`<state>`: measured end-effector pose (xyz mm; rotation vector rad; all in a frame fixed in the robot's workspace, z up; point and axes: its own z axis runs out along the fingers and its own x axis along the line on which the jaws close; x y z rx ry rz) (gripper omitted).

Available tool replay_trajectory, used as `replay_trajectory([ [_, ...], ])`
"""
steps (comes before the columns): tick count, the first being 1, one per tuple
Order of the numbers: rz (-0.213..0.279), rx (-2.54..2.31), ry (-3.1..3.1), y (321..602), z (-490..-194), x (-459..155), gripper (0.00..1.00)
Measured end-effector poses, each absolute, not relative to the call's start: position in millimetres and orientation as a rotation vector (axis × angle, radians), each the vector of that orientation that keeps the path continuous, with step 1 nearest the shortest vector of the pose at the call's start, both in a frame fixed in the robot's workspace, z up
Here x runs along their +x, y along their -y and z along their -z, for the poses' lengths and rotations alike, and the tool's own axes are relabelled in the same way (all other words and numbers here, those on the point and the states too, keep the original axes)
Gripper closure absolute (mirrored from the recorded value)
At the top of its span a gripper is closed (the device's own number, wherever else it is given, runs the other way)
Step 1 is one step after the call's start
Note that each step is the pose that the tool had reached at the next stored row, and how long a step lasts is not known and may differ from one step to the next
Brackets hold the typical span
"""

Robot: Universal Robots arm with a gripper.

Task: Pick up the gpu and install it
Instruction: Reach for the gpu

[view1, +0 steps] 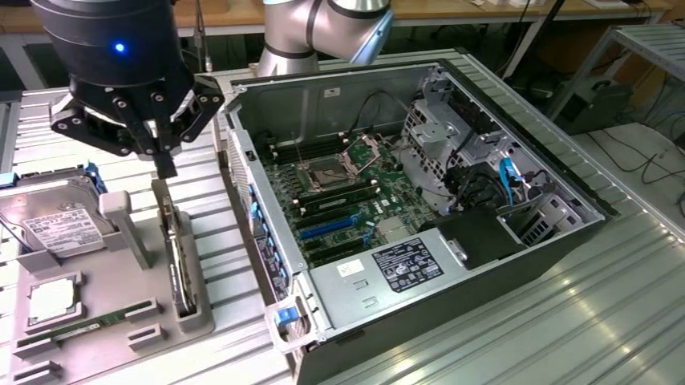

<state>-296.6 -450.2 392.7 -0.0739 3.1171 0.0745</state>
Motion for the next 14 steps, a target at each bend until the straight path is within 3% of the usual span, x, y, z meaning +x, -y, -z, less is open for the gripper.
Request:
replay_trajectory([
  [14, -0.085, -0.075, -3.117, 465.9, -392.6, -324.3, 0.89],
])
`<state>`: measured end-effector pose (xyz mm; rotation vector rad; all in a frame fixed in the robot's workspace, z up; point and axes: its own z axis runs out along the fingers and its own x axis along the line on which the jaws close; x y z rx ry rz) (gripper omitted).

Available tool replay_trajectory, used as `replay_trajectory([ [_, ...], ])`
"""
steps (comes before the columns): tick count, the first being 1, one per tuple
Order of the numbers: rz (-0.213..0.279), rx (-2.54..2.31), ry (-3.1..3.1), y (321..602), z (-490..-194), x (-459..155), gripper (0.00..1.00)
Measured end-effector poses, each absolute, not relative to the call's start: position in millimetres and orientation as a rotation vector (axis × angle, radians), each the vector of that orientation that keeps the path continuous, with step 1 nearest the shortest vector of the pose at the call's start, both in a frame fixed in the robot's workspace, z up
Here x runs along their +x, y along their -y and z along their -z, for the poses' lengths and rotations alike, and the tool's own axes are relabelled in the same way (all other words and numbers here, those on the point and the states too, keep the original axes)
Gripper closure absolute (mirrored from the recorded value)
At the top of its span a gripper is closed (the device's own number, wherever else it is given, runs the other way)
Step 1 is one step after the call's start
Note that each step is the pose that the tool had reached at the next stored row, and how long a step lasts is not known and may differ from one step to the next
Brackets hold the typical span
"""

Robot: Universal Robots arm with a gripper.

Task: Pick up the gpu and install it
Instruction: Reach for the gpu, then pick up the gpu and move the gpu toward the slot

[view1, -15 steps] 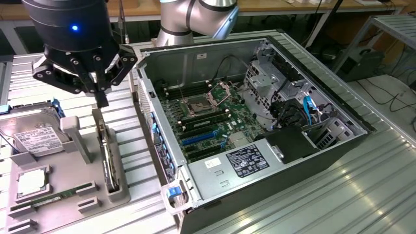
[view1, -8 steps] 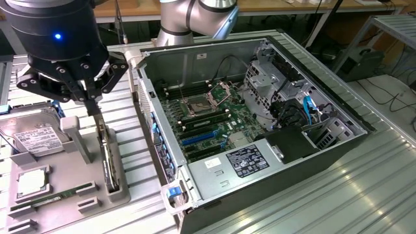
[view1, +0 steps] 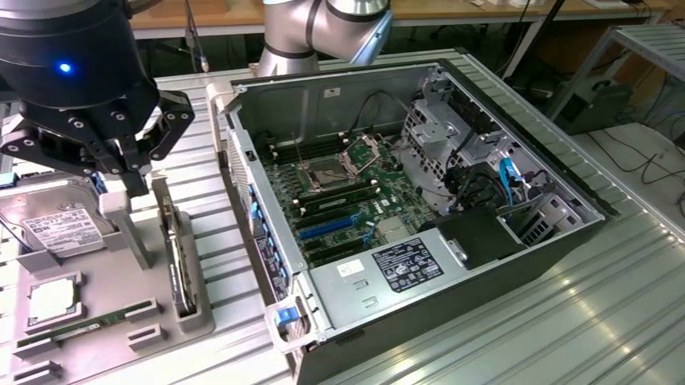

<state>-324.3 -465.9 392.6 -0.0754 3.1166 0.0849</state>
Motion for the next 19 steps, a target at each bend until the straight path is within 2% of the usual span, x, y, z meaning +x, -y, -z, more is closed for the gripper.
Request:
replay_trajectory([
  [15, -0.087, -0.075, -3.117, 466.1, -392.6, -324.3, 0.89],
  [19, -0.088, -0.075, -3.117, 466.1, -392.6, -324.3, 0.64],
])
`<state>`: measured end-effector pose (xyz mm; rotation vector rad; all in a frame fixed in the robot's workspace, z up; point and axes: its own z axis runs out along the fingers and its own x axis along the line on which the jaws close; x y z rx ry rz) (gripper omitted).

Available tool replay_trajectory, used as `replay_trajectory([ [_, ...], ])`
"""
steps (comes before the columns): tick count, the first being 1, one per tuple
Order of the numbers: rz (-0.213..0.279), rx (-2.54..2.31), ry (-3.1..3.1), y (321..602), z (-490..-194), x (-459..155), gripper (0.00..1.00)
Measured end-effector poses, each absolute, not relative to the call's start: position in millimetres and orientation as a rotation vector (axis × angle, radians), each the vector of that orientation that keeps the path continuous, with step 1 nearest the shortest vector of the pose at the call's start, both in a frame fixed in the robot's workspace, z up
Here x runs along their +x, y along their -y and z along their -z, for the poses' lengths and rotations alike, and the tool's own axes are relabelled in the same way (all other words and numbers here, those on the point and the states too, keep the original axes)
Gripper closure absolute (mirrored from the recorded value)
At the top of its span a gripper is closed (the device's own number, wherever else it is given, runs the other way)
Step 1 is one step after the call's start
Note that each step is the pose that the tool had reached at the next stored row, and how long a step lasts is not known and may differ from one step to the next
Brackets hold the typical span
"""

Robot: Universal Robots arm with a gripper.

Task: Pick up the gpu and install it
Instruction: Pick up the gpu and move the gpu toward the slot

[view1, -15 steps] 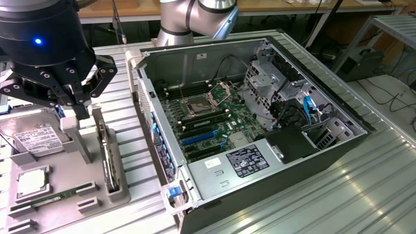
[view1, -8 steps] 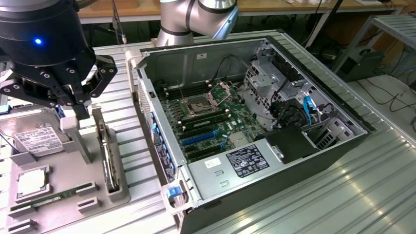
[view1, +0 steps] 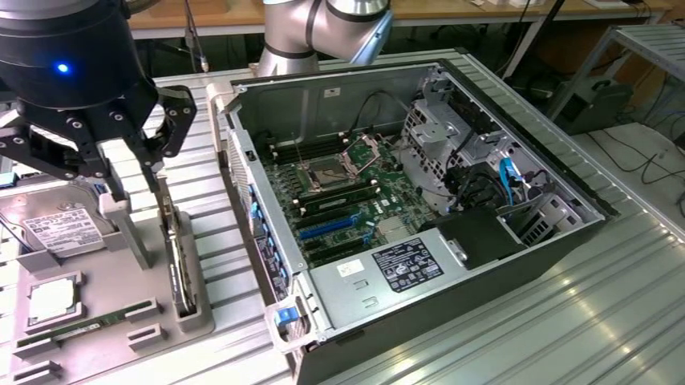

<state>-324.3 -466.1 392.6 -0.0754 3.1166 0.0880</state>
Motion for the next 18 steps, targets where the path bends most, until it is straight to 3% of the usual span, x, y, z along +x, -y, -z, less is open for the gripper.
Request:
replay_trajectory([
  [4, -0.088, -0.075, -3.117, 466.2, -392.6, -324.3, 0.58],
  [5, -0.088, -0.075, -3.117, 466.2, -392.6, -324.3, 0.52],
  [18, -0.068, -0.076, -3.118, 461.1, -384.6, -320.8, 0.52],
])
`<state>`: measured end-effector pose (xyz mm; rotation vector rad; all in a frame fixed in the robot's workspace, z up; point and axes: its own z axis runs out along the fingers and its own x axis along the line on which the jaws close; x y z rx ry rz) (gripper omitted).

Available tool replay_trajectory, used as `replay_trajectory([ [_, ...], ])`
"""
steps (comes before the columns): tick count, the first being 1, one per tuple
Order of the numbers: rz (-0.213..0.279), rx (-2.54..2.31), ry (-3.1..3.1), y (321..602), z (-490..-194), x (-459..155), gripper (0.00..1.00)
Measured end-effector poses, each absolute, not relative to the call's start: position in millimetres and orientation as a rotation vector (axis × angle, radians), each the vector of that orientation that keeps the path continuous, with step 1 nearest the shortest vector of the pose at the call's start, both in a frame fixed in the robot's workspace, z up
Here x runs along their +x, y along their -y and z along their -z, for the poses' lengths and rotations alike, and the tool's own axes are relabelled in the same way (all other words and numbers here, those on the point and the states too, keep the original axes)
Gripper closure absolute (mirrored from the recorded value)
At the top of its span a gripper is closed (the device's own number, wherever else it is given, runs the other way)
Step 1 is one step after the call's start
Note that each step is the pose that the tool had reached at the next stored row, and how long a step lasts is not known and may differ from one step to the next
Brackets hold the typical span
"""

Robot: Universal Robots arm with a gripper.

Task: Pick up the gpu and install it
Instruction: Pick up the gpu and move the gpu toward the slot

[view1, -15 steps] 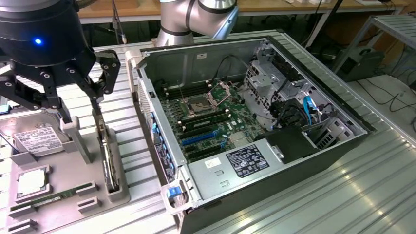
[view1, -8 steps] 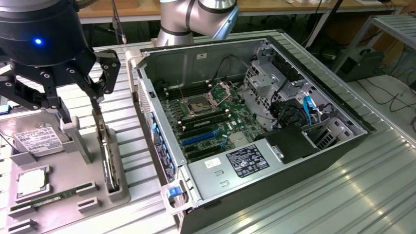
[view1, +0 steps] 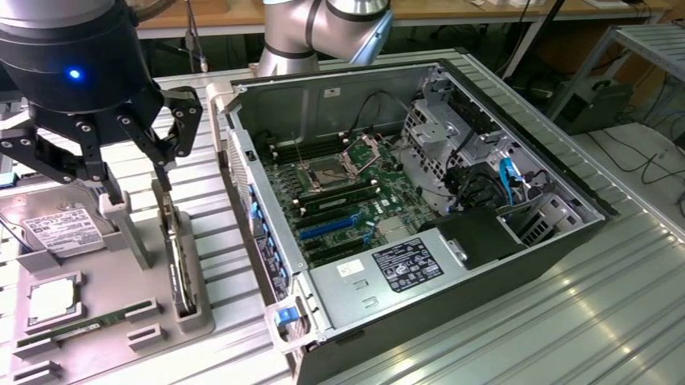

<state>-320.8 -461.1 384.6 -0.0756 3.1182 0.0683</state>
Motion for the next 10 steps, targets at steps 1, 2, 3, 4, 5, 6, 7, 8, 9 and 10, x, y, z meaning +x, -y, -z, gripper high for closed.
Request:
replay_trajectory([
  [1, -0.066, -0.076, -3.119, 460.8, -383.5, -320.2, 0.52],
  [2, -0.066, -0.076, -3.120, 460.8, -382.3, -320.0, 0.52],
  [3, -0.066, -0.077, -3.121, 460.8, -381.4, -320.0, 0.52],
  [4, -0.066, -0.078, -3.124, 460.8, -380.2, -320.0, 0.52],
  [5, -0.067, -0.079, -3.126, 460.8, -378.8, -320.0, 0.52],
  [6, -0.067, -0.079, -3.128, 460.8, -377.3, -320.0, 0.52],
  [7, -0.067, -0.080, -3.130, 460.8, -375.8, -320.0, 0.52],
  [8, -0.067, -0.080, -3.131, 460.8, -374.9, -320.0, 0.52],
  [9, -0.067, -0.080, -3.131, 460.8, -373.7, -320.0, 0.52],
  [10, -0.067, -0.080, -3.132, 460.8, -371.7, -320.0, 0.52],
])
